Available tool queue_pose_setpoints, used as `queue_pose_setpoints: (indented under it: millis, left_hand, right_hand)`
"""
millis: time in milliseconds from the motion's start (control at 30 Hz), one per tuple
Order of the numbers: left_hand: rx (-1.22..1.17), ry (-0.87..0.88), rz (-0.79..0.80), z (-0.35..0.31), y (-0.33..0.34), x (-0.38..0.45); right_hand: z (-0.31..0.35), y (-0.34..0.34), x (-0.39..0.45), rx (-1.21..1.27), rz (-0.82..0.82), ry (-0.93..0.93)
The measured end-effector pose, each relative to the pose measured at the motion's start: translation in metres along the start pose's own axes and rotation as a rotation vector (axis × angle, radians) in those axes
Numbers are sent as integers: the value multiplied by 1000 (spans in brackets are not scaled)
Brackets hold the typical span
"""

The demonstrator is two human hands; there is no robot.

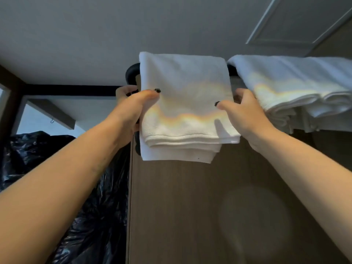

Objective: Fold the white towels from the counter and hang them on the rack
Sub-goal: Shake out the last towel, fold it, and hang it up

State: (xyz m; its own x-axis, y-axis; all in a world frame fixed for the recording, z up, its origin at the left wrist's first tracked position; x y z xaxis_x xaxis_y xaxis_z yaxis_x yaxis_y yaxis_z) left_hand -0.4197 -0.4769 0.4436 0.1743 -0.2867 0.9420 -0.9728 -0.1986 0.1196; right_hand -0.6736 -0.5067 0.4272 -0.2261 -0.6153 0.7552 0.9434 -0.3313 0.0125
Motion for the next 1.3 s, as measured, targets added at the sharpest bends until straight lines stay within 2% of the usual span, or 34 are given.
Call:
queue_pose_setpoints:
  millis: [67, 167, 367, 567, 667, 800, 933, 1100, 1233, 1300]
  left_hand:
    - [54, -50, 83, -2, 6, 7]
    - [70, -72, 169, -7, 17, 16]
    - [-25, -88, 66, -28, 32, 41]
    - [-48, -13, 22, -23, 29, 45]
    - [-33, -80, 76, -9, 26, 30]
    - [65, -138, 185, 13, 23, 10]
    - [22, -150, 225, 21, 22, -4]
    - [0, -73, 289, 13, 25, -9]
    - [74, 22, 249, 13, 24, -15]
    - [58, 16, 239, 16, 23, -18]
  right_hand:
    - [-3, 5, 16, 48, 23, 160]
    - [2, 10, 32, 281, 66, 195]
    - [24, 19, 65, 504, 162, 133]
    - [27, 25, 79, 427, 164, 130]
    - [14, 24, 72, 492, 190, 99]
    - [-12, 33, 59, 458, 405, 158]
    - [-32, 41, 41, 394, 626, 169]
    - [-33, 29, 32, 425, 681, 141]
    - [-30, 16, 33, 439, 577, 114]
    - [-31, 18, 33, 431, 543, 119]
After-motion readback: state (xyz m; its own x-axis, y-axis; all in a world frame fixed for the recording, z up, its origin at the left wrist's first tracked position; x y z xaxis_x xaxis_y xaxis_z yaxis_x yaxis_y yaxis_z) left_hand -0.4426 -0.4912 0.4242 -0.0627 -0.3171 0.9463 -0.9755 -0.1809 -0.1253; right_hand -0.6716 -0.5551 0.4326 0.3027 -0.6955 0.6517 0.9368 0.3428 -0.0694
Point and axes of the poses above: each hand's wrist, its own x-axis towards the middle knuckle, its own y-axis out of the palm, z = x × y, the point moved 6 cm from there along x, towards the middle knuckle, and after that the axes turned 15 degrees about y, right-handed, at the moved point
